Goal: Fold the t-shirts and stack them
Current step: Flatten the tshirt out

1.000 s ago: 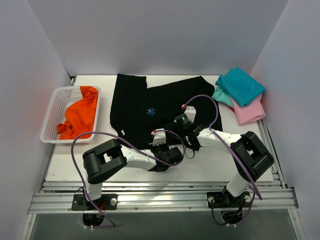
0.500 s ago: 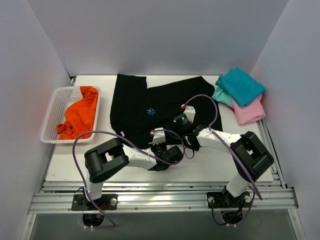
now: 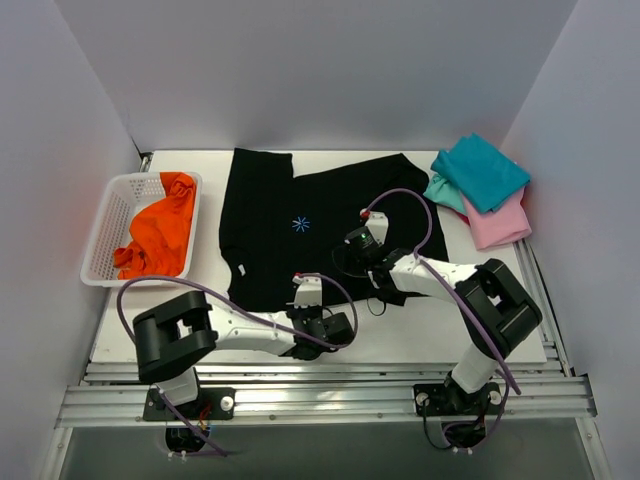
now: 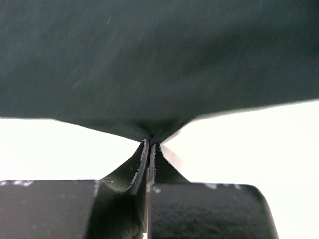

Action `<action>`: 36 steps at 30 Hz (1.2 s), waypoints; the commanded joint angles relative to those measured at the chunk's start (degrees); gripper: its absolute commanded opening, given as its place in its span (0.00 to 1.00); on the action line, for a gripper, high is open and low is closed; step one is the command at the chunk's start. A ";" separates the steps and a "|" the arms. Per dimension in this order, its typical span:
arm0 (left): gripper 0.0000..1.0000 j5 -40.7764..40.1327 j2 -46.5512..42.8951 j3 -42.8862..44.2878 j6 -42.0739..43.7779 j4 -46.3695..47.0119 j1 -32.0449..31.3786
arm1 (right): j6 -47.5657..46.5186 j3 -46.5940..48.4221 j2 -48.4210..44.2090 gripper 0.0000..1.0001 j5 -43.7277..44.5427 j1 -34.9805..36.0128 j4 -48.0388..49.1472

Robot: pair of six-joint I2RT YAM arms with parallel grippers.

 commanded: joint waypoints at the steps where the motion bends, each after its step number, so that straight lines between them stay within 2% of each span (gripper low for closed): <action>1: 0.02 3.50 -6.32 -2.56 -5.63 -11.99 -1.84 | 0.32 1.87 0.03 0.53 1.44 0.43 -1.26; 13: 0.02 3.76 -9.50 -0.38 -15.48 -27.62 -7.90 | 0.15 1.87 -0.23 0.53 1.17 0.52 -1.61; 19: 0.02 7.54 -13.10 2.78 -18.38 -36.40 -11.94 | 0.15 1.96 -0.41 0.53 1.17 0.52 -1.79; 26: 0.02 9.74 -17.41 7.53 -27.95 -54.52 -19.94 | -0.03 1.96 -1.11 0.53 1.17 0.52 -1.79; 34: 0.02 15.53 -21.37 6.74 -37.27 -63.58 -28.29 | -0.11 2.14 -1.55 0.53 0.65 0.52 -2.14; 35: 0.07 15.98 -21.37 6.74 -38.59 -64.55 -29.26 | -0.11 2.05 -1.64 0.53 0.65 0.52 -2.05; 36: 0.18 16.42 -21.20 6.74 -40.60 -65.86 -30.31 | -0.11 2.05 -1.64 0.53 0.65 0.52 -2.14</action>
